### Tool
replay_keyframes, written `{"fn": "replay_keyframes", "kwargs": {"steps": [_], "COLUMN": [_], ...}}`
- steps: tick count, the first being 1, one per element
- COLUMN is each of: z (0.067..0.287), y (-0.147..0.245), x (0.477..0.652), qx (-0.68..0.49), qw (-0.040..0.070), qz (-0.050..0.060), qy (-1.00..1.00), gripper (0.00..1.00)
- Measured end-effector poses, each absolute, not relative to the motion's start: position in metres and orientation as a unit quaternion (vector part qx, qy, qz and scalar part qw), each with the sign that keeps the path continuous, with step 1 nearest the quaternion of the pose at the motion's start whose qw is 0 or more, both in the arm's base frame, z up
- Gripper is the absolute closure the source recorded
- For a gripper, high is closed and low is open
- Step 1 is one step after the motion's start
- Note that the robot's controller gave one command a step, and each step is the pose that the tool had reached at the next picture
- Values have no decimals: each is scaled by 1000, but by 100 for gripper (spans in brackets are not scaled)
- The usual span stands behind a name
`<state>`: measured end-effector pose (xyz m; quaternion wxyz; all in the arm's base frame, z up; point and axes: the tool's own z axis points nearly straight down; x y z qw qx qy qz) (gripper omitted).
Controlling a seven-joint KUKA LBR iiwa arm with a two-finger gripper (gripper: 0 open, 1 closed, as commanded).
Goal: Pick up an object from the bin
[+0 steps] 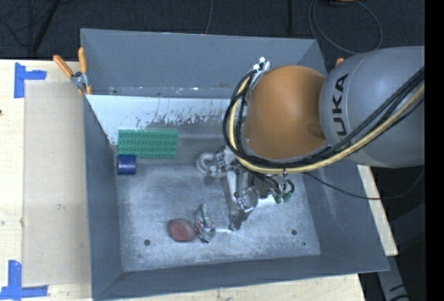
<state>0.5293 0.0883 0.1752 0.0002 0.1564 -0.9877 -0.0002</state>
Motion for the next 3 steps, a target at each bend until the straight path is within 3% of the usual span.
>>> {"fn": "replay_keyframes", "kwargs": {"steps": [1,2,3], "z": [73,72,73], "y": [114,113,115], "x": [481,476,481], "qx": [244,243,242], "qw": [-9,2,-10], "qz": [1,0,0], "qy": [-970,-970,-970], "gripper": [0,100,0]}}
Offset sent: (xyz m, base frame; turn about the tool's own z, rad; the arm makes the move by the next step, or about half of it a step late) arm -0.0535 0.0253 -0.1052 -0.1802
